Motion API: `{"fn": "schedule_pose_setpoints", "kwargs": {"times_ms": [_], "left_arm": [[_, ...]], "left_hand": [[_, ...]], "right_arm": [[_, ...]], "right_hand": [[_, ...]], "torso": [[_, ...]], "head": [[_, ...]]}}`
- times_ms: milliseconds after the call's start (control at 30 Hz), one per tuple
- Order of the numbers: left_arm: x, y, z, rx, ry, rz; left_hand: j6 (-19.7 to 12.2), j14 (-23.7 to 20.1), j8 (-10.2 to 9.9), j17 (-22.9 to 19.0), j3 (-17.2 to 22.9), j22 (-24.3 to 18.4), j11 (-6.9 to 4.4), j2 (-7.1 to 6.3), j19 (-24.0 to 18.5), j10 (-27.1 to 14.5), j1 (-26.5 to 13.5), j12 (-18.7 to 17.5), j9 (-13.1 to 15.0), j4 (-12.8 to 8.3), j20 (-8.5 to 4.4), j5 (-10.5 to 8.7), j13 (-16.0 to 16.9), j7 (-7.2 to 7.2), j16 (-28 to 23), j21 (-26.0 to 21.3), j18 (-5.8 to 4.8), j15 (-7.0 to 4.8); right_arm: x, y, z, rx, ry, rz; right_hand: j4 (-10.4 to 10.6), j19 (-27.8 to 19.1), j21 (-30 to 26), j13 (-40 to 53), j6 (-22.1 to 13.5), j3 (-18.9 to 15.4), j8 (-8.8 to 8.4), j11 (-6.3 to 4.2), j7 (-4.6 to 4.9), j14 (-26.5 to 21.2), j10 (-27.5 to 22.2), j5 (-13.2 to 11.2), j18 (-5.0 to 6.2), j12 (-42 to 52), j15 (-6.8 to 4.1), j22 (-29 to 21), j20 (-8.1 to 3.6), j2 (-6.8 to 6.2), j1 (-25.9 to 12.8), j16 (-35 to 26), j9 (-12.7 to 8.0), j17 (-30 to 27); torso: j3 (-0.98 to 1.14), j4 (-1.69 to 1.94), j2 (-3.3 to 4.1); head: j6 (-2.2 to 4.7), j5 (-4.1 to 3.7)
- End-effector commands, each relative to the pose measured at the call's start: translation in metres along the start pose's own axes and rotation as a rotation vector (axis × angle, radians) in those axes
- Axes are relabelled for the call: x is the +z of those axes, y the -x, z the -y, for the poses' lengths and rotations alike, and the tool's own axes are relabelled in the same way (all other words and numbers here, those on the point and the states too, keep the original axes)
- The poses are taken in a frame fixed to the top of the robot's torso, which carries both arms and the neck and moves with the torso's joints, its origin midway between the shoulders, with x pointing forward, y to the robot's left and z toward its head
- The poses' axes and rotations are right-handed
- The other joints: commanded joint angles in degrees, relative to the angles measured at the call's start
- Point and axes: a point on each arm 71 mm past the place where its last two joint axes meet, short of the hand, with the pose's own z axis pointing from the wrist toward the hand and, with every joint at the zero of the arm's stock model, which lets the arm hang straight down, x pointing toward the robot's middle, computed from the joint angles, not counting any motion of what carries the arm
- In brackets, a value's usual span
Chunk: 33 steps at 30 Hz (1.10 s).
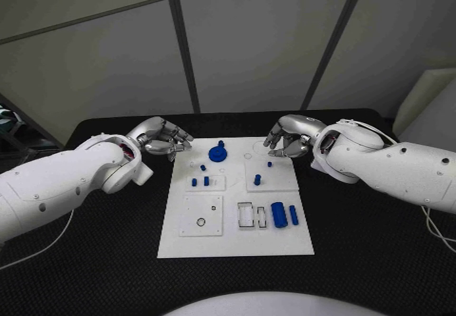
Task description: Assemble the parts on the task board
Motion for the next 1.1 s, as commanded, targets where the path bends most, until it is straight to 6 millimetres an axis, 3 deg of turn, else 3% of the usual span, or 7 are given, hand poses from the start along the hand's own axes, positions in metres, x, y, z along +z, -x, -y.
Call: {"fn": "schedule_pose_setpoints", "kwargs": {"times_ms": [33,167,467,1100], "left_arm": [[-0.003,0.008,0.009,-0.444,-0.092,0.121],[-0.006,0.010,0.012,-0.563,-0.119,0.147],[-0.012,0.009,0.017,-0.639,-0.145,0.150],[-0.016,0.016,0.012,-0.642,-0.141,0.162]], "left_hand": [[-0.24,-0.57,0.34,-0.63,0.32,-1.12,-0.22,0.69,-1.07,0.60,0.21,0.74,-0.02,-0.03,-0.05,0.18,0.18,0.01,-0.50,-1.97,-1.05,-0.07],[0.29,-1.06,0.78,-1.05,0.25,-1.58,-0.32,0.68,-1.60,0.56,0.07,1.35,0.08,-0.03,-0.07,0.17,0.26,-0.13,-0.79,-2.77,-1.00,-0.08],[0.62,-1.60,1.12,-1.43,0.22,-1.83,-0.38,0.75,-1.99,0.68,0.10,2.00,0.12,-0.12,-0.10,0.23,0.37,-0.13,-1.05,-3.22,-1.01,-0.11],[0.84,-1.87,1.36,-1.72,0.38,-2.00,-0.41,0.94,-2.19,0.81,0.38,2.51,0.13,-0.35,-0.15,0.36,0.43,-0.10,-1.15,-3.50,-0.99,-0.16]], "right_arm": [[-0.001,-0.005,-0.001,-0.168,-0.026,-0.050],[0.000,-0.008,-0.004,-0.198,-0.026,-0.058],[0.002,-0.019,-0.010,-0.245,-0.028,-0.097],[0.004,-0.037,-0.009,-0.267,-0.047,-0.168]], "right_hand": [[0.37,0.84,2.93,-0.14,-0.12,0.35,-0.20,0.19,-0.03,2.42,-1.13,-0.64,-1.32,-0.42,-0.16,3.16,0.06,-0.35,-1.12,1.72,-0.10,1.13],[0.71,1.47,6.09,-0.16,-0.60,0.32,-0.23,0.42,0.03,2.24,-2.57,-1.12,-1.72,-0.35,0.02,6.56,0.27,-0.96,-1.79,4.64,-0.12,3.35],[0.87,4.87,17.45,-0.01,-0.83,1.27,-0.10,0.65,0.27,2.18,-2.82,-0.95,-3.48,0.16,0.17,19.26,0.60,-1.24,-1.89,19.42,-0.05,15.71],[-0.07,6.27,23.67,-0.06,0.12,5.79,0.07,0.50,0.14,1.77,-2.08,-2.33,-4.43,0.29,0.13,26.30,0.68,-0.56,-0.48,28.15,0.04,22.45]], "torso": [[-0.15,0.22,0.00],[-0.11,0.15,0.05],[-0.12,0.15,0.08],[0.01,0.16,0.02]], "head": [[0.25,-1.09],[0.32,-1.22],[0.16,-1.27],[-0.02,-1.00]]}}
